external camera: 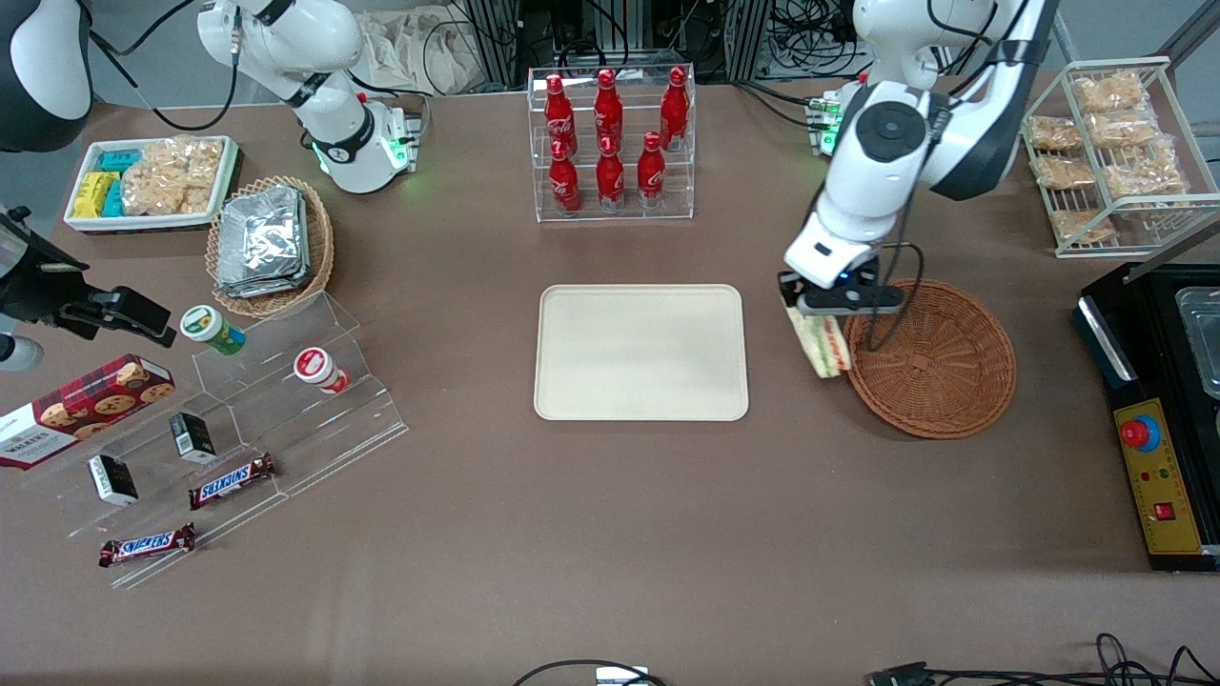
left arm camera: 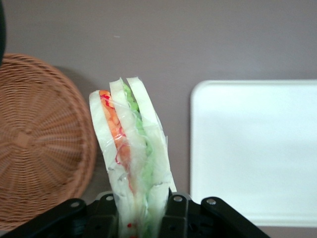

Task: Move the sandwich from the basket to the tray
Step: 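Lift the sandwich and carry it over the cream tray, then lower the sandwich onto the tray and open the left gripper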

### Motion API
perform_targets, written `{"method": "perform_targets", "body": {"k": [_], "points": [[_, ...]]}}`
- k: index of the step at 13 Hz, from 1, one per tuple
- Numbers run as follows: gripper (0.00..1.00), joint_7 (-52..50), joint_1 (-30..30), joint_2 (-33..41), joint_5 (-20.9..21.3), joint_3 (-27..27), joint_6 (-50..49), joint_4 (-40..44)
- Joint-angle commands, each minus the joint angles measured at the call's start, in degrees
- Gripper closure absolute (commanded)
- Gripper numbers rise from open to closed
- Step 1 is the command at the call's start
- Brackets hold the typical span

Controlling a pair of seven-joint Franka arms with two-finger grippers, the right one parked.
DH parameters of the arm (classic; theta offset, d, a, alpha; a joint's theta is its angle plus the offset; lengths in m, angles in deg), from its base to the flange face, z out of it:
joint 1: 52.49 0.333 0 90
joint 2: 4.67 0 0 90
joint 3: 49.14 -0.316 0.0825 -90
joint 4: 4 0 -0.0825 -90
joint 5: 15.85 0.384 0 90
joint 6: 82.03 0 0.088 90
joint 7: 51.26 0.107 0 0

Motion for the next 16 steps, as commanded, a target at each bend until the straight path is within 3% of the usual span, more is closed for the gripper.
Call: {"method": "perform_targets", "body": {"k": [1, 5, 13, 16], "points": [[0.75, 1.2, -3.9, -2.3, -0.8, -0.4, 0.2, 1.3], [0.8, 0.9, -10.1, -8.8, -0.6, -0.5, 0.2, 4.9], [0.81, 1.3, -13.0, -19.4, 0.5, -0.5, 8.9, 7.1], [0.83, 1.3, -12.8, -23.0, 2.8, -0.6, 11.6, 7.4]]}}
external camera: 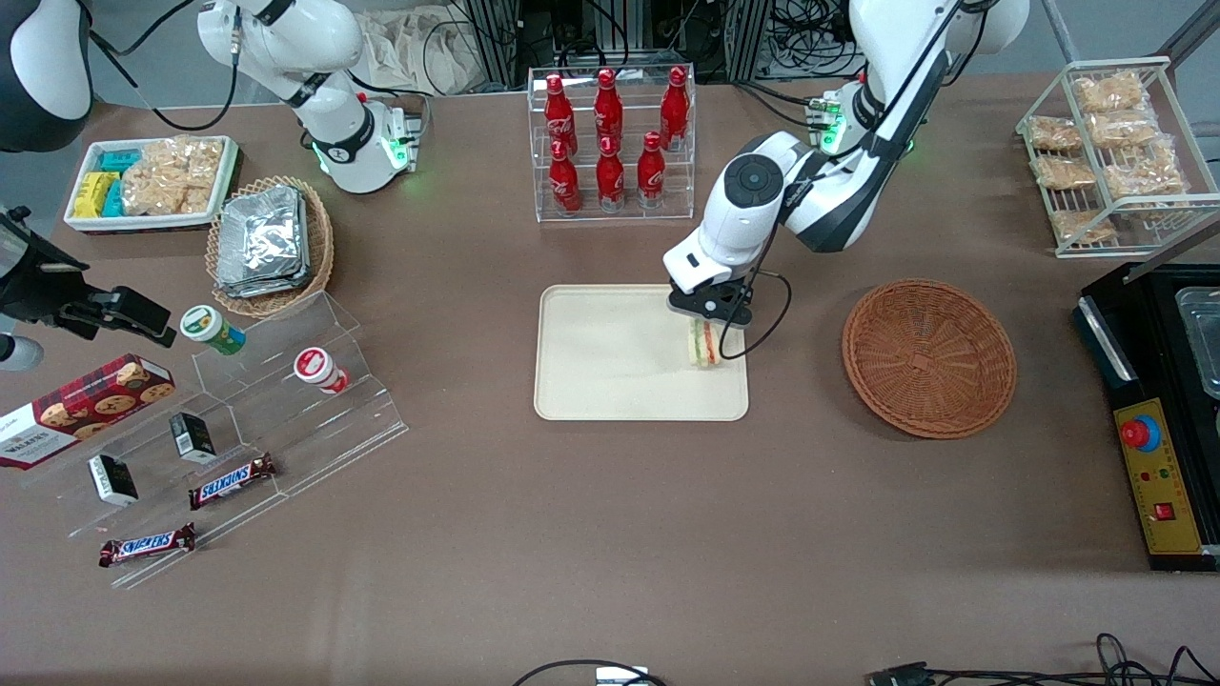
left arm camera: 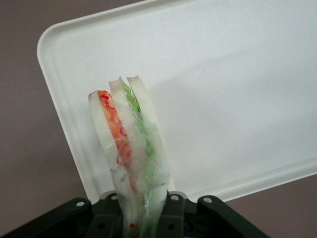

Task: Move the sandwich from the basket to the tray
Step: 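Lower the sandwich onto the tray and open the left gripper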

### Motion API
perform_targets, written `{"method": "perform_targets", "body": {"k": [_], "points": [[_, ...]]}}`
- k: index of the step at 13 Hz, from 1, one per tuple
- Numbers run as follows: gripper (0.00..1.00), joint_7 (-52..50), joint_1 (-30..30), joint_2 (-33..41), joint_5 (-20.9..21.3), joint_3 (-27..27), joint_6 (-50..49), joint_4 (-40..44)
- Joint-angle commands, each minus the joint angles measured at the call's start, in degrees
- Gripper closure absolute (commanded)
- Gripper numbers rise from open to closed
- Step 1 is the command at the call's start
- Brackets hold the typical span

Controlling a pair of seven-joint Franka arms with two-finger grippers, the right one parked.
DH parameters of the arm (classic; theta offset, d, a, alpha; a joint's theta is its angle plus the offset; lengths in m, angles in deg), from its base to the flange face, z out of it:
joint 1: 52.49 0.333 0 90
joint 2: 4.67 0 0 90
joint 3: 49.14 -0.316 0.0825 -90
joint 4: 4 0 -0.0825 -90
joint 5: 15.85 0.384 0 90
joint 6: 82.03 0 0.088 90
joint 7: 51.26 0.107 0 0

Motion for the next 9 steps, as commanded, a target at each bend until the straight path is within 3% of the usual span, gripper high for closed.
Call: {"method": "perform_targets", "body": {"k": [1, 3, 9], "points": [[0.84, 0.3, -0.5, -4.2, 2.2, -0.7, 1.3, 2.5], [0.83, 0.3, -0.3, -5.7, 4.2, -0.8, 1.4, 3.2], [0.82, 0.3, -0.2, -7.5, 4.5, -0.9, 1.5, 3.4]]}}
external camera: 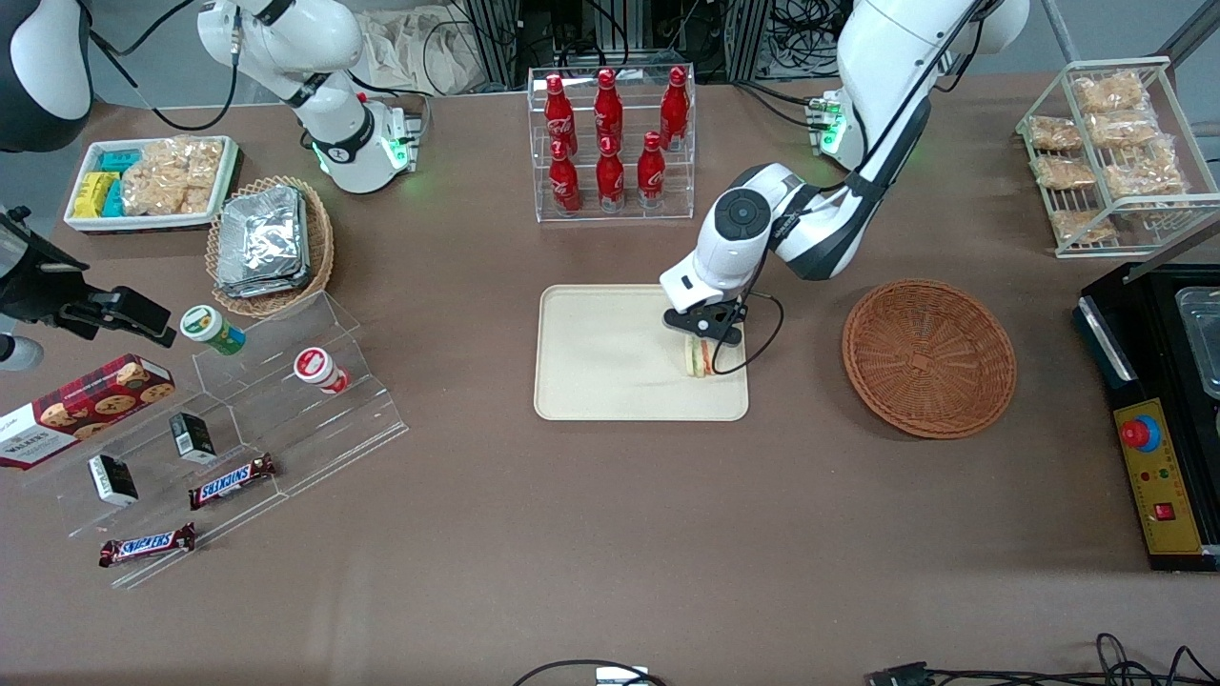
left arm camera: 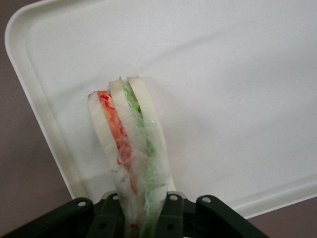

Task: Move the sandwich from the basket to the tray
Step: 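Lower the sandwich onto the tray and open the left gripper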

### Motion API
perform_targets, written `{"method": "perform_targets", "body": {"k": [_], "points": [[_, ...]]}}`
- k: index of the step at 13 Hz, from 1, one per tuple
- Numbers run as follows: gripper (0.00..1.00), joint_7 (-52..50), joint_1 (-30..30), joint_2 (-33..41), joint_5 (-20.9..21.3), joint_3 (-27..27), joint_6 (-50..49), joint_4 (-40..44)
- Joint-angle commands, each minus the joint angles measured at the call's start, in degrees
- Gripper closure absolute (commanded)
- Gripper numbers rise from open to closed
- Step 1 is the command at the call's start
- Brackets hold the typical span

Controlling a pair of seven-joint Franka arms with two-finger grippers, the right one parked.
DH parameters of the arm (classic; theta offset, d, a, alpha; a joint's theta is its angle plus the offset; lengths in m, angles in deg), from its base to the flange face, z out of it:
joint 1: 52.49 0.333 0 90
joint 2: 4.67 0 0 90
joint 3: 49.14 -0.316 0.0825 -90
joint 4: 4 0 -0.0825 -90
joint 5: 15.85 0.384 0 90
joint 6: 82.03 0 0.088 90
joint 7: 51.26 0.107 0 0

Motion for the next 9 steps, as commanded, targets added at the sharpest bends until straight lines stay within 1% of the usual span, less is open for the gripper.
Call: {"method": "perform_targets", "body": {"k": [1, 3, 4, 5, 6, 7, 9], "points": [[0.8, -0.1, -0.3, -1.5, 0.7, -0.3, 0.2, 1.6], [0.68, -0.6, -0.3, -1.5, 0.8, -0.3, 0.2, 1.4], [0.49, -0.7, -0.3, -1.4, 0.8, -0.3, 0.2, 1.4], [0.23, -0.7, -0.3, -1.3, 0.8, -0.3, 0.2, 1.4], [0.04, -0.8, -0.3, -0.9, 0.8, -0.3, 0.1, 1.4], [0.0, -1.0, -0.2, -0.6, 0.8, -0.3, 0.0, 1.4], [0.0, -3.3, -0.2, 0.3, 0.8, -0.3, -0.5, 1.4]]}}
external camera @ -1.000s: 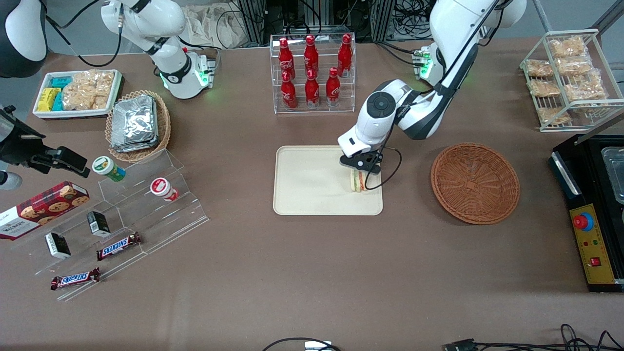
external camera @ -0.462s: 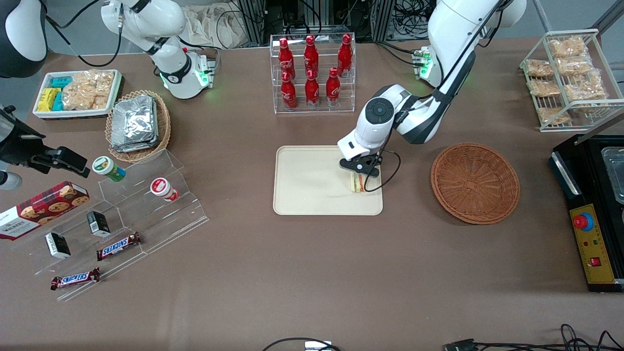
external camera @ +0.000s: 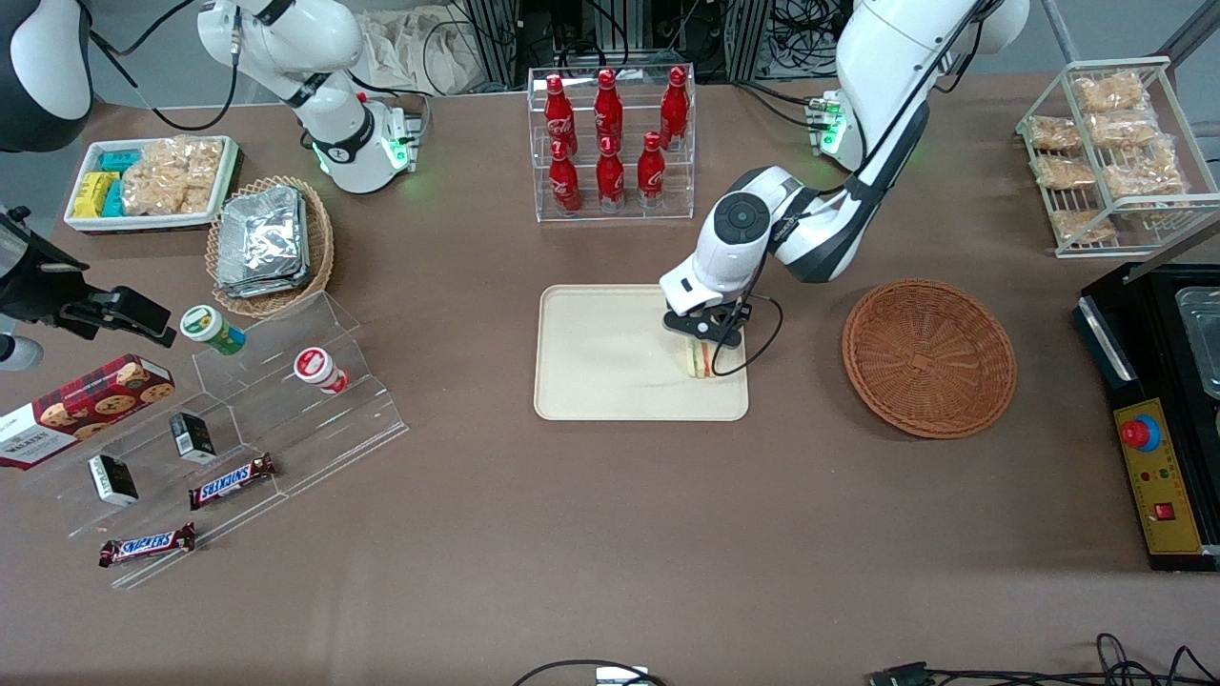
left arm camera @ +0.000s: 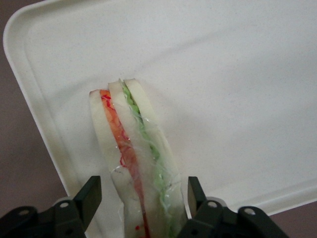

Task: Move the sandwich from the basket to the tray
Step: 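Lower the sandwich onto the tray and open the left gripper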

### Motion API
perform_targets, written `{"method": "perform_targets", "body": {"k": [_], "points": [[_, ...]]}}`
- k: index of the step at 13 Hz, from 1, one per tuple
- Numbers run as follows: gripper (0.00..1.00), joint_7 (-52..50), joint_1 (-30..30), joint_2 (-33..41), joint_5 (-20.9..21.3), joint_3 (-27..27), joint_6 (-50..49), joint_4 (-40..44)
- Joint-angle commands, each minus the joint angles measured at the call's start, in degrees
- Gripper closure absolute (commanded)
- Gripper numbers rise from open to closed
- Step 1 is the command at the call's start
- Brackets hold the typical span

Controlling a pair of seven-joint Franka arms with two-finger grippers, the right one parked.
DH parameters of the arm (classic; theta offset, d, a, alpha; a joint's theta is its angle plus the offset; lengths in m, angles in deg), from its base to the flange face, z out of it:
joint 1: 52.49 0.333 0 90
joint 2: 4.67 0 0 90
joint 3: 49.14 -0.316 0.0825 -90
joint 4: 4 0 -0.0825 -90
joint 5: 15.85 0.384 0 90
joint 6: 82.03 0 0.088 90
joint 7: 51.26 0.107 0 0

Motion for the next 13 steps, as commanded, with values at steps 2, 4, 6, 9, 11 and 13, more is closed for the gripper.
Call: {"method": "perform_targets", "body": {"k": [2, 4, 6, 9, 11, 13], "points": [[0.0, -4.2, 0.0, 2.2, 0.5, -0.5, -2.8, 1.9], [0.0, -9.7, 0.1, 2.1, 0.6, -1.2, -5.6, 5.3], [0.0, -10.4, 0.4, 2.0, 0.7, -2.4, -11.1, 9.2], [0.0, -10.9, 0.4, 2.0, 0.6, -5.3, -14.7, 13.3], [0.0, -14.2, 0.4, 4.2, 0.6, -8.0, -17.0, 14.2], [0.0, -13.9, 0.4, 7.2, 0.5, -11.3, -23.2, 15.9]]}}
